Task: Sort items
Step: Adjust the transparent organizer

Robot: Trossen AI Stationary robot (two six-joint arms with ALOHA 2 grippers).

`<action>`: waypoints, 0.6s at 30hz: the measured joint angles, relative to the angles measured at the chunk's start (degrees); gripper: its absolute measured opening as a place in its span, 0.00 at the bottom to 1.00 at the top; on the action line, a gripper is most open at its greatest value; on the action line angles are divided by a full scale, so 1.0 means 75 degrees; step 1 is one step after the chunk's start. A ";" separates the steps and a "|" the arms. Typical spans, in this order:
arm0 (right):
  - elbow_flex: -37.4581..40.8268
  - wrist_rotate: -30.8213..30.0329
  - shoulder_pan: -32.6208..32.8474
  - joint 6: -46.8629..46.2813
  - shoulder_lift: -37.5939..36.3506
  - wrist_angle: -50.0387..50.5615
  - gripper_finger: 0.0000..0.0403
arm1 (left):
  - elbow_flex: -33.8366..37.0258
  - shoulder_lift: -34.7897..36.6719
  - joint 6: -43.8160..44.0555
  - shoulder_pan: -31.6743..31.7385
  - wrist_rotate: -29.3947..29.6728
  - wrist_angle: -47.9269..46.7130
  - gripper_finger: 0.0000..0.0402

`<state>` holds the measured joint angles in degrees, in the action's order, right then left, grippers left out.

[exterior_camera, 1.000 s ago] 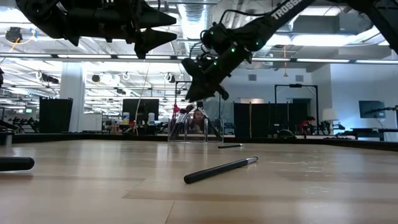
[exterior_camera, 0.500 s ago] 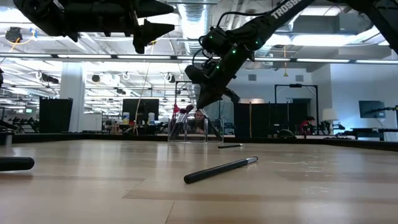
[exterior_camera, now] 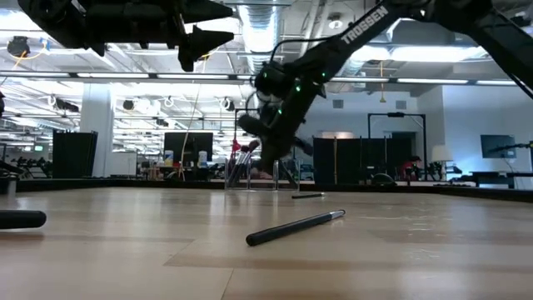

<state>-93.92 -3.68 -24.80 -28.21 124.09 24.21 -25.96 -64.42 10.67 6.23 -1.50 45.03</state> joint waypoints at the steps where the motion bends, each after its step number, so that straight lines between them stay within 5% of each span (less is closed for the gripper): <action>1: -0.0147 -0.0022 -0.0015 0.0002 0.0000 -0.0172 0.00 | 0.0000 0.0000 -0.0002 0.0011 -0.0004 -0.0005 0.59; 18: -0.0664 0.0134 -0.0224 -0.0101 0.0312 0.0579 0.00 | 0.0000 0.0000 0.0074 0.0011 -0.0031 0.0001 0.59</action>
<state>-98.90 -2.68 -26.48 -28.96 126.43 28.55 -25.96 -64.42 11.22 6.31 -1.74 45.03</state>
